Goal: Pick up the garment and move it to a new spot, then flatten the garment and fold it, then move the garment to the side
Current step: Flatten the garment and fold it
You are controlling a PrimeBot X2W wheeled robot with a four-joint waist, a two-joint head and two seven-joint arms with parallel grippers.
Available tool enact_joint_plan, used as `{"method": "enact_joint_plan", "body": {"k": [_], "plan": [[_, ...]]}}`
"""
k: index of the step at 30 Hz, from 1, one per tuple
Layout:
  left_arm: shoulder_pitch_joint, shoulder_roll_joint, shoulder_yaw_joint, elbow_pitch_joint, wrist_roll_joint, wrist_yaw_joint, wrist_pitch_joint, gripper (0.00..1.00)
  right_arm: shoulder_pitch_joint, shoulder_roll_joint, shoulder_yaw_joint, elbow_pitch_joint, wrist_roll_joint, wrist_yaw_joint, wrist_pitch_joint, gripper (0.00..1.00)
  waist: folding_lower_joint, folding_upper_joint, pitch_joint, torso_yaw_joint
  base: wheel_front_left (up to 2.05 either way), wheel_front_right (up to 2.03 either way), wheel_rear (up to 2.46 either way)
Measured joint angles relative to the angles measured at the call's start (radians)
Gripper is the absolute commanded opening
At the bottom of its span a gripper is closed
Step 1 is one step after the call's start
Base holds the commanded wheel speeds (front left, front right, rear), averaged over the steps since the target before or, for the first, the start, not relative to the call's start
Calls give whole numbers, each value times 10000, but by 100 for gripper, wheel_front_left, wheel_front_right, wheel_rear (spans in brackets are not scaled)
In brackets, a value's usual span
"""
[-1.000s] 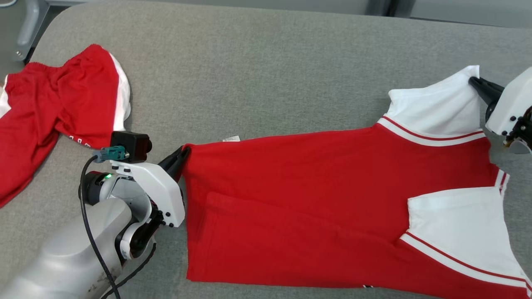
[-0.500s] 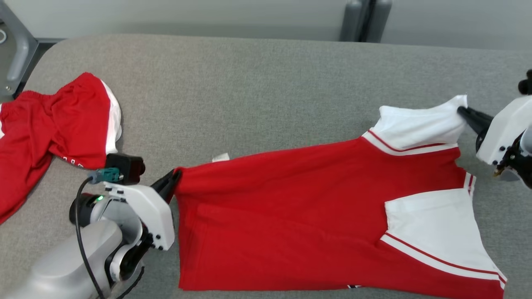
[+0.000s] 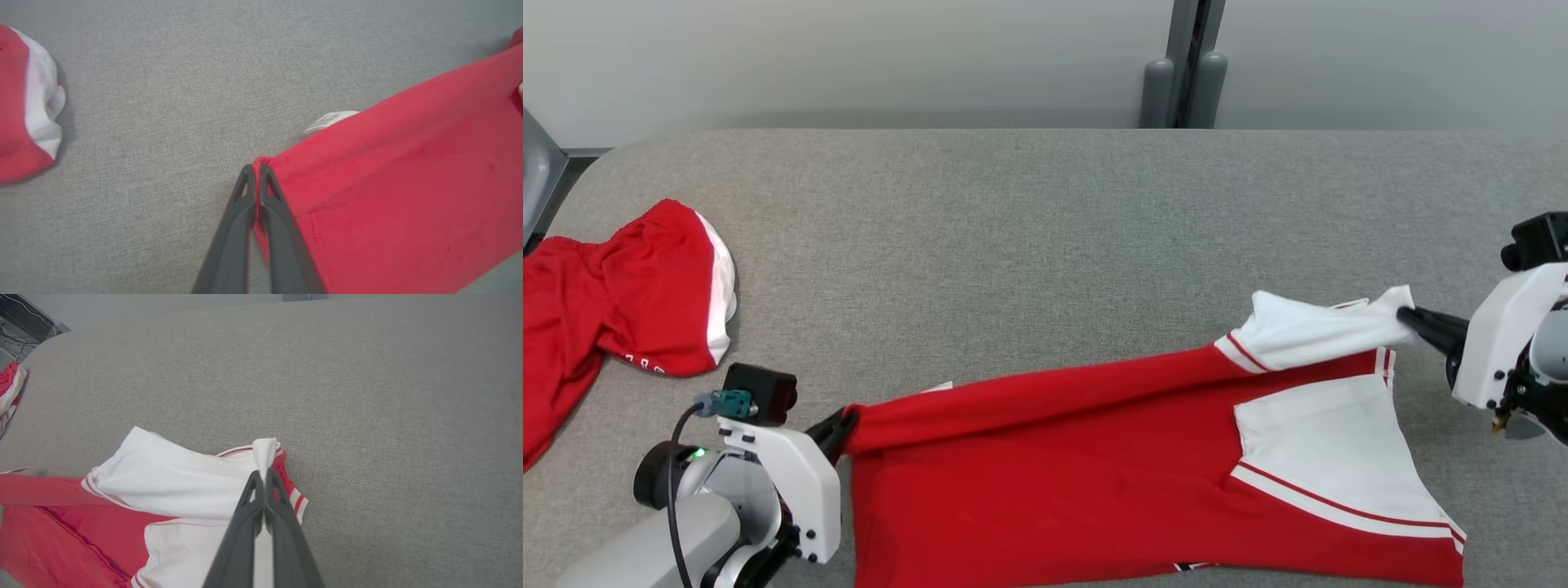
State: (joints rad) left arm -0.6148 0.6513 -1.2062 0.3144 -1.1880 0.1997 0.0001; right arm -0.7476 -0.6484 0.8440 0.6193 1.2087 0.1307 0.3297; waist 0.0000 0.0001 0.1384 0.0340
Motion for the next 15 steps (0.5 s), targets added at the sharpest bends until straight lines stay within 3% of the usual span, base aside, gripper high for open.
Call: {"method": "enact_joint_plan", "body": {"k": [9,15], "plan": [[382,487,-261,-895,90,384,541,0,672,-299,159,-564,351,0,617,0,0,0,-196,-100,0,0,0],[579,640,-397,-1233,71,408,1051,0,1039,-451,90,-830,499,0,846,0,0,0,-285,-54,0,0,0]]}}
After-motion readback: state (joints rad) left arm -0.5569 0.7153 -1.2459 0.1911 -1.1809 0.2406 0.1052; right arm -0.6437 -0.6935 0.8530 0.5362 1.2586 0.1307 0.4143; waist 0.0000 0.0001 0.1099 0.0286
